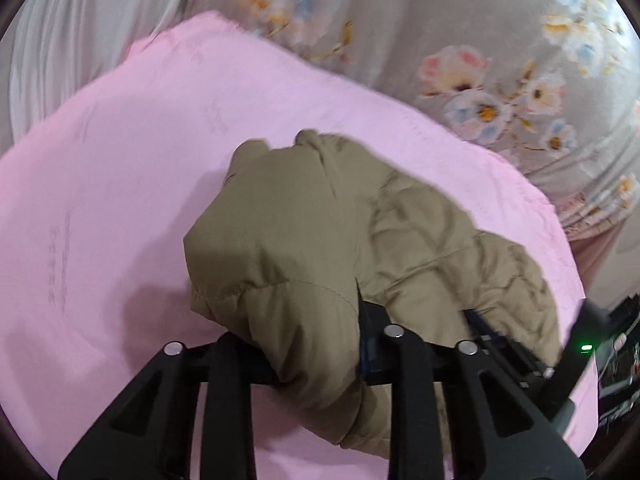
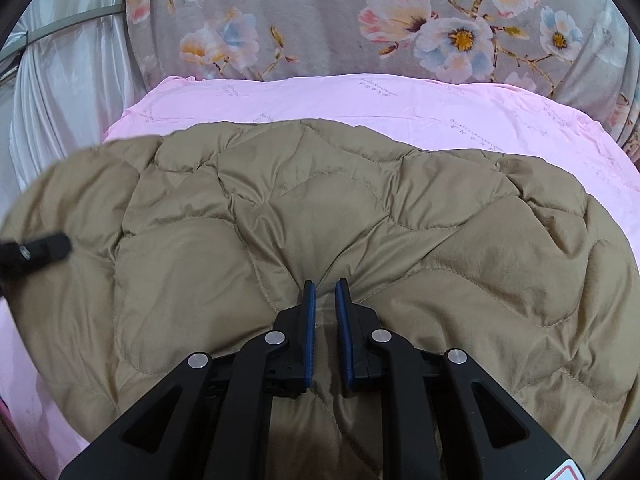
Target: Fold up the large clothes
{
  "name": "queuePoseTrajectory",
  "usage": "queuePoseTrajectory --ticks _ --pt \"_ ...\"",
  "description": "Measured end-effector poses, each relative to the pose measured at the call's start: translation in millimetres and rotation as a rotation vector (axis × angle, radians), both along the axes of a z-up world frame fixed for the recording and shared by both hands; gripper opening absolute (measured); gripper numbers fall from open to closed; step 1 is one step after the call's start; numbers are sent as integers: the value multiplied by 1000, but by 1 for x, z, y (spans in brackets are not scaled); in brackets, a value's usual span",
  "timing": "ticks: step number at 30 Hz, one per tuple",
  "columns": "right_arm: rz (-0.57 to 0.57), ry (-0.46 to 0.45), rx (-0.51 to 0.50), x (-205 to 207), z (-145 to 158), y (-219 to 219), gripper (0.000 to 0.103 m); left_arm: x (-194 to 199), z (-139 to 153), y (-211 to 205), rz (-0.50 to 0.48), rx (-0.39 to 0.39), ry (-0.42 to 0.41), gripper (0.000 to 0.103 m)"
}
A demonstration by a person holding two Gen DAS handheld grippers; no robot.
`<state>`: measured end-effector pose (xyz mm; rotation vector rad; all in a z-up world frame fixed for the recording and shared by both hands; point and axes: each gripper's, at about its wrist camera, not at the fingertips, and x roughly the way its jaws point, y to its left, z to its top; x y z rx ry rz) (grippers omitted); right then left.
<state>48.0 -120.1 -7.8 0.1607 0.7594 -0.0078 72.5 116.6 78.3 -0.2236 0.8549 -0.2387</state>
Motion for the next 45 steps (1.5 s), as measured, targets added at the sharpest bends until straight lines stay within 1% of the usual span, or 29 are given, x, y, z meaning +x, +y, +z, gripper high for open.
queuePoseTrajectory --ticks 2,3,5,7,10,12,15,16,18,20,22,25,27,30,32,34,35,37,39,41,43,44,45 --pt "1 9 75 -17 12 -8 13 -4 23 -9 -39 14 -50 21" --pt "13 16 95 -26 16 -11 13 -5 33 -15 -55 23 -69 21" --pt "36 28 103 -44 24 -15 13 -10 50 -22 -87 28 -102 20" --pt "84 64 144 -55 25 -14 12 -17 64 -25 -110 17 -136 18" --pt "167 112 197 -50 22 -3 7 -31 89 -32 -144 16 -193 14" --pt "229 140 224 -38 12 11 7 -42 104 -43 -173 38 -238 13" --pt "261 133 283 -21 -4 24 7 -57 114 -66 -240 69 -261 12" --pt "257 126 291 -19 -4 24 7 -59 113 -75 -260 83 -264 12" --pt "246 132 348 -23 0 13 7 -67 112 -98 -306 121 -285 12" --pt "229 108 392 -38 11 -8 7 -74 112 -120 -371 127 -293 12" --pt "180 66 370 -58 25 -36 7 -78 109 -143 -424 127 -282 12" --pt "63 37 309 -86 35 -82 7 -83 96 -185 -508 120 -250 12" --pt "-15 36 286 -99 34 -109 7 -88 82 -213 -561 119 -215 12" --pt "-108 31 280 -117 29 -142 7 -96 50 -251 -635 138 -158 12" --pt "-145 29 269 -123 26 -154 7 -103 22 -275 -677 165 -105 12" --pt "-187 32 247 -130 22 -163 8 -110 -2 -290 -703 189 -64 12" --pt "-210 37 226 -133 20 -168 8 -110 -13 -294 -703 176 -37 11" --pt "-233 27 236 -138 19 -183 8 -113 -22 -298 -703 180 -27 11" --pt "-259 10 222 -141 25 -196 8 -118 -23 -299 -695 193 -39 11" --pt "-276 -6 199 -148 31 -203 8 -117 -19 -295 -691 170 -28 13" --pt "-285 -31 186 -152 42 -207 8 -114 -10 -289 -686 122 -15 18" --pt "-287 -44 177 -152 51 -208 8 -113 -3 -282 -690 93 0 25" --pt "-287 -53 173 -155 57 -211 8 -112 4 -276 -693 68 2 34"
